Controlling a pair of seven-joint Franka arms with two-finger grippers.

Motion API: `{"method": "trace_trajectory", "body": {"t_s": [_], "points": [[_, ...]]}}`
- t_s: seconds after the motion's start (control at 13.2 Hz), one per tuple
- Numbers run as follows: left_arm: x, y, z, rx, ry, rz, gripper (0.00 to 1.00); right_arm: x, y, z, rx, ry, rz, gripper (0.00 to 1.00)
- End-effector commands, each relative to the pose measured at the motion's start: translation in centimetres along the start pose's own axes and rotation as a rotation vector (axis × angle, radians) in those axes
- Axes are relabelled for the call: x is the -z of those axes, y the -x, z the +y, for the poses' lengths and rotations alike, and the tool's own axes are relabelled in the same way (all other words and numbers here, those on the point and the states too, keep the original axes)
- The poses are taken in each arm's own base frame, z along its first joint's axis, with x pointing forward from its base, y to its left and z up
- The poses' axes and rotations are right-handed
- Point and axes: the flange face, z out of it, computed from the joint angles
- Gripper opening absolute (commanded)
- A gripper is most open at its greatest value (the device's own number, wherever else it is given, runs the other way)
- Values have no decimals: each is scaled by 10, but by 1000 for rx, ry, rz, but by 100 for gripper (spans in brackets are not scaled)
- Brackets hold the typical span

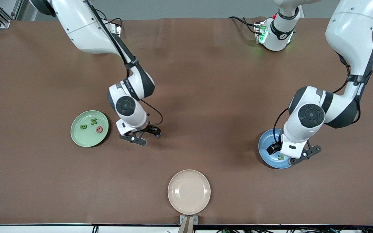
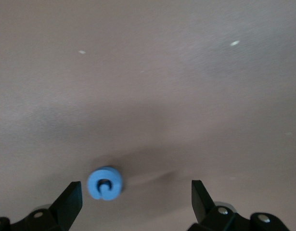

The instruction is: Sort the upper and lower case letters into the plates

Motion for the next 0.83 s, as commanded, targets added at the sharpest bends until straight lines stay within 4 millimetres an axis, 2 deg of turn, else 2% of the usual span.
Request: {"method": "trace_trajectory", "body": {"t_s": [0.0, 0.15, 0.3, 0.38, 0.53, 0.68, 0.76], "points": [[46, -12, -4, -64, -25, -61, 100, -7, -2, -13, -35, -11, 24, 97], [82, -6, -13, -129, -66, -102, 100, -15, 5, -18, -33, -9, 33, 86], [126, -3, -29, -211, -98, -115, 100, -19, 7, -19, -34, -8, 35, 68], [137, 0, -34, -223, -106, -118, 100, -20, 7, -20, -33, -7, 36, 62], [170, 7, -45, -296, -105, -103, 100, -22, 7, -21, -36, -13, 41, 60], [204, 14, -57, -330, -37, -100, 100, -23, 10, -24, -32, -12, 41, 49], [223, 15, -69, -338, -15, -86, 100, -23, 11, -25, -32, -12, 41, 45]]}}
